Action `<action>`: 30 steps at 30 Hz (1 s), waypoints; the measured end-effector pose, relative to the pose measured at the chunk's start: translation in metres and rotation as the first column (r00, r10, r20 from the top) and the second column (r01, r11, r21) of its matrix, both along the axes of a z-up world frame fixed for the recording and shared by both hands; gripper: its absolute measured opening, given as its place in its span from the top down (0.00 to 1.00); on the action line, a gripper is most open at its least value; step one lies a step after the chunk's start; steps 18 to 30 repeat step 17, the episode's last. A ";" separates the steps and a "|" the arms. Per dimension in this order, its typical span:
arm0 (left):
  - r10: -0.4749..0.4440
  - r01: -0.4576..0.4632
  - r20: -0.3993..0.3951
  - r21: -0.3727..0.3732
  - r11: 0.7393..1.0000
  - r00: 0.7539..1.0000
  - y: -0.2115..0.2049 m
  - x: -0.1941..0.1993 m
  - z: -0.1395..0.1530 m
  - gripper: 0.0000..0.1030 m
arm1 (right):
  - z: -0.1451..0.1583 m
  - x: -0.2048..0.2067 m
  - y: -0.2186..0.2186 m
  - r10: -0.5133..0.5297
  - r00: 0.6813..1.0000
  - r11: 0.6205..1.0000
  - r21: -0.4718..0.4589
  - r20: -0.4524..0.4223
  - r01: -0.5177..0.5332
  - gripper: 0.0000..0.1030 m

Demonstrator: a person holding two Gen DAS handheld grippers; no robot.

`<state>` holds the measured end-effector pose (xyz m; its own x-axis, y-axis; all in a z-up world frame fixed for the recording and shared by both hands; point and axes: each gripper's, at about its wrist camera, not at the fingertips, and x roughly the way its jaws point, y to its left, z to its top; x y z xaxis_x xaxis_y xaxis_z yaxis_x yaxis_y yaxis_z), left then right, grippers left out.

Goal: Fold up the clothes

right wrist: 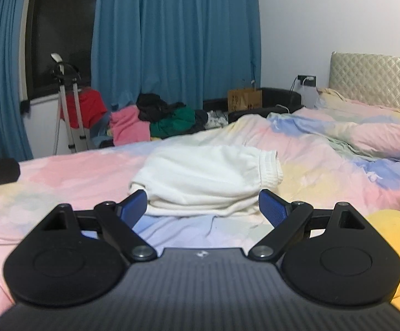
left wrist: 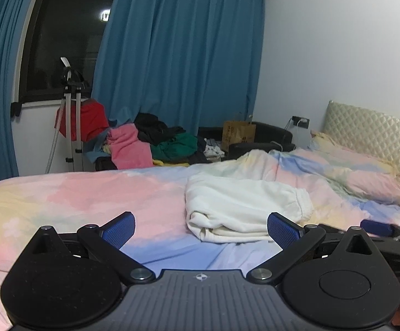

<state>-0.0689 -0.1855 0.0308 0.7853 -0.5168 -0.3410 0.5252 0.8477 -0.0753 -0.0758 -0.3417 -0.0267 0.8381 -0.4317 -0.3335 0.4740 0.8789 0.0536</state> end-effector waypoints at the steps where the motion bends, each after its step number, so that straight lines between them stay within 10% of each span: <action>1: 0.001 -0.001 -0.003 0.007 1.000 1.000 -0.001 0.001 -0.002 0.00 | -0.001 0.001 0.000 -0.001 1.000 1.000 0.000 -0.002 0.001 0.13; 30: -0.012 0.013 -0.007 0.041 0.999 1.000 -0.007 -0.001 -0.012 0.00 | -0.003 0.002 -0.004 -0.025 1.000 0.999 0.024 -0.015 0.026 0.13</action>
